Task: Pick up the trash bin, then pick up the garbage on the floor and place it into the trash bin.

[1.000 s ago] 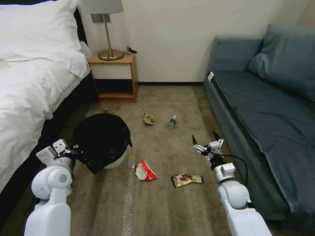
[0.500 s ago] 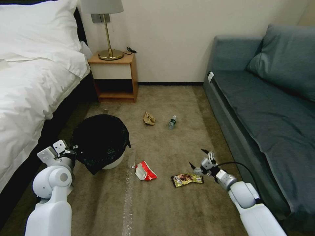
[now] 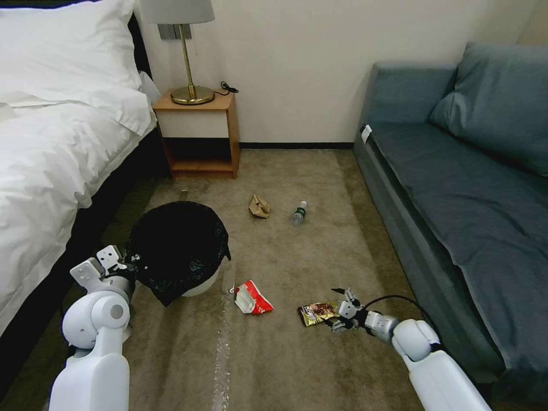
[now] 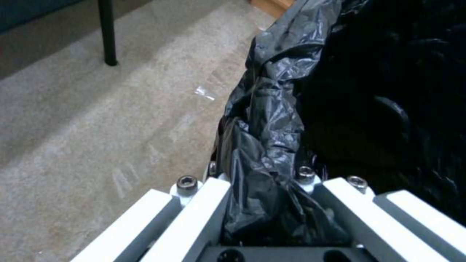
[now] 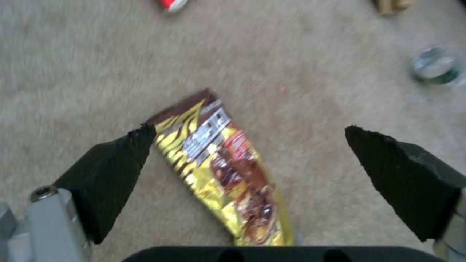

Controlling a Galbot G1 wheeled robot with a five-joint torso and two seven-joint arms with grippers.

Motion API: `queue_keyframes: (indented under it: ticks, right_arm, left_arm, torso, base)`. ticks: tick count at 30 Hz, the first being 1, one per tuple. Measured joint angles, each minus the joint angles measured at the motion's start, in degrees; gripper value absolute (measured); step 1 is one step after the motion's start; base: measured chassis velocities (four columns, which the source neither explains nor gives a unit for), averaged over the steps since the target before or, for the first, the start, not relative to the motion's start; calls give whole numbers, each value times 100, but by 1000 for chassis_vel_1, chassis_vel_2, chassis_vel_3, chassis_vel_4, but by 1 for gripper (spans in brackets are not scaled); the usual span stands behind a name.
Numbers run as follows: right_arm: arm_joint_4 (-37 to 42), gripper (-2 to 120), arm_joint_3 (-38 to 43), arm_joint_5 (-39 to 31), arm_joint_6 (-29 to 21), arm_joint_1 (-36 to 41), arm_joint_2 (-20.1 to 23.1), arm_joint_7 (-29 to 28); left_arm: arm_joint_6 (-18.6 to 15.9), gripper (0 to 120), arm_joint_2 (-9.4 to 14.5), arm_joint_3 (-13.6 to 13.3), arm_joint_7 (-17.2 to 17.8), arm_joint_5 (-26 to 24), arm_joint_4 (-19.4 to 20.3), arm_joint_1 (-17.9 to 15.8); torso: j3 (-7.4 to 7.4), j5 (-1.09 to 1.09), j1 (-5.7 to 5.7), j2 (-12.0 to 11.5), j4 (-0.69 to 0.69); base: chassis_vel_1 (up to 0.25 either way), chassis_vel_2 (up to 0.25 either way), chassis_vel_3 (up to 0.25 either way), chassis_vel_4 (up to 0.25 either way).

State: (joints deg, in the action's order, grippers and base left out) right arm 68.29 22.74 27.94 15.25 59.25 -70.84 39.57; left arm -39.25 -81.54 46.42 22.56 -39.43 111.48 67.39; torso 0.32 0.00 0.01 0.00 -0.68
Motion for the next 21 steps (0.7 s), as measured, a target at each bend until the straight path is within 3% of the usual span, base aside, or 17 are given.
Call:
queue_keyframes:
  ticks: [13, 21]
  right_arm:
    - [-629, 100, 327, 305, 174, -153, -22, 125]
    - [-1054, 100, 431, 697, 352, -282, -180, -510]
  left_arm:
    - [39, 3, -2, -51, -17, 61, -165, -106]
    - [57, 3, 10, -86, -8, 99, -165, -121]
  torso:
    - [0, -1, 0, 0, -2]
    - [0, 0, 0, 0, -1]
  base:
    - [0, 0, 0, 0]
    - [0, 0, 0, 0]
